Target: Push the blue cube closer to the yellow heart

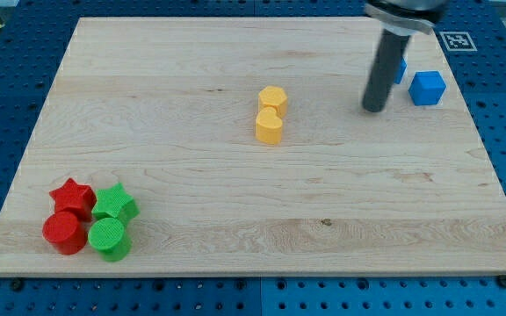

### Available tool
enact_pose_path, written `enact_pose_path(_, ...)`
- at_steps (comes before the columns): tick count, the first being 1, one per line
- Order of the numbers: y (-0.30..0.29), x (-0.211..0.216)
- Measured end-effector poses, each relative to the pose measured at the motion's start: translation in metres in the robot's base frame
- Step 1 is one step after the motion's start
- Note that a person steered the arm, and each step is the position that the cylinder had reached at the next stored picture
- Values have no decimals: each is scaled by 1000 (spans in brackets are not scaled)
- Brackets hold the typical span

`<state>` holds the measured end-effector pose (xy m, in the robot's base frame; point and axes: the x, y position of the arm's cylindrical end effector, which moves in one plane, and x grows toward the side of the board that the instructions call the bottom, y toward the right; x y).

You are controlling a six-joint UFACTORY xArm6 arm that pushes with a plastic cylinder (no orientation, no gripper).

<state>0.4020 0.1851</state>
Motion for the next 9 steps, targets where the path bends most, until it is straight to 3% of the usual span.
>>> enact_pose_path(1,55,33)
enact_pose_path(2,90,40)
enact_pose_path(4,126,-31)
enact_pose_path(5,115,-65)
enact_pose_path(6,76,-56)
enact_pose_path(9,50,-24)
